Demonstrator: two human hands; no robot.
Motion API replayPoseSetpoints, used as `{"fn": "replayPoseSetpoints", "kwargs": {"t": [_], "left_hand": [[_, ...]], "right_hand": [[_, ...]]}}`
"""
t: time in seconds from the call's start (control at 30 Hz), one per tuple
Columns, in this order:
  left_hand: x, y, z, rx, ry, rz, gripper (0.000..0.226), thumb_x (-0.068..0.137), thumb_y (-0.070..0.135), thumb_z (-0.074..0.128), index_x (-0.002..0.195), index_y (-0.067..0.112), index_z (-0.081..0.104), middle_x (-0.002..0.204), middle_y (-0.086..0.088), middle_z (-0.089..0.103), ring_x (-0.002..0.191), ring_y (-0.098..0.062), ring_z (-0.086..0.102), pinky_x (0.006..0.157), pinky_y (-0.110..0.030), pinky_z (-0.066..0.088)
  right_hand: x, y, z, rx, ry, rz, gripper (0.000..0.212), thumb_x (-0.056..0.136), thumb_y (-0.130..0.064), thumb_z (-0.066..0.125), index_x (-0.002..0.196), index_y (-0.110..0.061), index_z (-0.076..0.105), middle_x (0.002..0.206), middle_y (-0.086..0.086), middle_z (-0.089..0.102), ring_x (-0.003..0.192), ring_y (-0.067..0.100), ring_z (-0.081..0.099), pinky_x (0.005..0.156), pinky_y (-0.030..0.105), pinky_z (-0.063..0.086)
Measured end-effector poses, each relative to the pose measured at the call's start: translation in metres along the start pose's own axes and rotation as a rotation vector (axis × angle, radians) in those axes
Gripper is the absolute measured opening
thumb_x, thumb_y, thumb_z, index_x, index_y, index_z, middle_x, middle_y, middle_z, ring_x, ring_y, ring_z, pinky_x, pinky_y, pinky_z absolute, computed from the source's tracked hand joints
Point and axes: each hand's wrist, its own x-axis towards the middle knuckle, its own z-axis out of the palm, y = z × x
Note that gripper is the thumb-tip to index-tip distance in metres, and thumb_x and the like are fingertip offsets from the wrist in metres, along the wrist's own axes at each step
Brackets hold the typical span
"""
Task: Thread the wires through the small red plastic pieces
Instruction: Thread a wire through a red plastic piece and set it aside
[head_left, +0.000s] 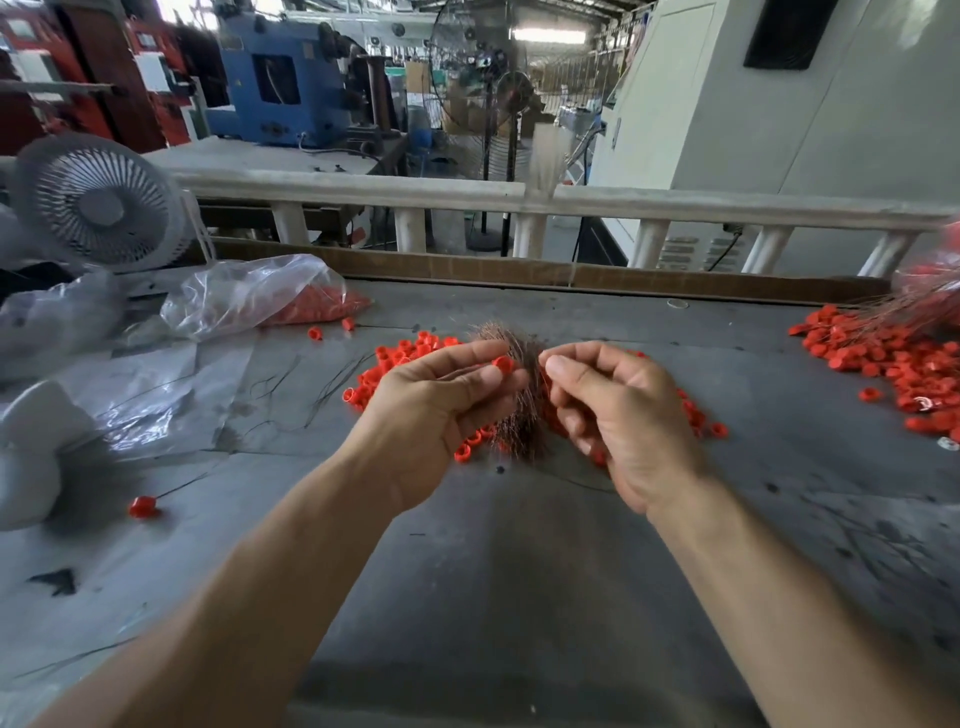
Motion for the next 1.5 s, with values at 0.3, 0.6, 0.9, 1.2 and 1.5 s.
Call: {"fn": "replayPoseSetpoints", "kwargs": {"t": [0.3,0.6,0.9,1.2,1.5], "left_hand": [[0.0,-0.004,0.001,0.041,-0.026,0.009,0.032,0.077,-0.006,0.063,0.107,0.002,0.07,0.093,-0.016,0.076,0.085,-0.021,0.076,0.068,-0.026,0.061],[-0.001,-0.008,0.0,0.219,-0.05,0.058,0.021,0.089,-0.001,0.063,0.103,0.009,0.076,0.086,-0.009,0.073,0.072,-0.016,0.067,0.067,-0.026,0.06],[-0.002,-0.008,0.002,0.289,-0.054,0.104,0.024,0.092,-0.003,0.06,0.1,0.01,0.078,0.081,-0.01,0.071,0.07,-0.016,0.067,0.071,-0.028,0.062],[-0.004,-0.009,0.003,0.396,-0.035,0.169,0.028,0.089,-0.006,0.063,0.096,0.015,0.08,0.082,-0.013,0.072,0.073,-0.016,0.07,0.077,-0.029,0.062],[-0.001,-0.011,-0.001,0.366,-0.054,0.099,0.027,0.096,-0.002,0.058,0.102,0.012,0.079,0.095,-0.019,0.075,0.087,-0.023,0.074,0.083,-0.036,0.062]], "right_hand": [[-0.007,0.007,0.0,-0.105,-0.003,-0.082,0.007,0.094,-0.009,0.068,0.089,-0.011,0.073,0.059,-0.003,0.056,0.046,0.008,0.043,0.038,0.02,0.03],[-0.005,0.012,0.0,-0.226,0.001,-0.181,0.011,0.083,-0.031,0.07,0.081,-0.022,0.074,0.055,-0.013,0.057,0.051,0.002,0.048,0.048,0.013,0.037],[-0.006,0.013,0.001,-0.332,0.002,-0.263,0.013,0.092,-0.016,0.072,0.079,-0.02,0.072,0.051,-0.02,0.057,0.049,-0.002,0.05,0.05,0.007,0.036],[-0.01,0.009,0.002,-0.368,0.032,-0.24,0.014,0.09,-0.011,0.074,0.079,-0.019,0.075,0.066,-0.011,0.07,0.061,-0.005,0.058,0.061,0.009,0.045],[-0.009,0.009,-0.001,-0.391,0.046,-0.2,0.011,0.091,-0.013,0.074,0.081,-0.018,0.075,0.074,-0.002,0.074,0.063,-0.002,0.059,0.061,0.012,0.048]]}}
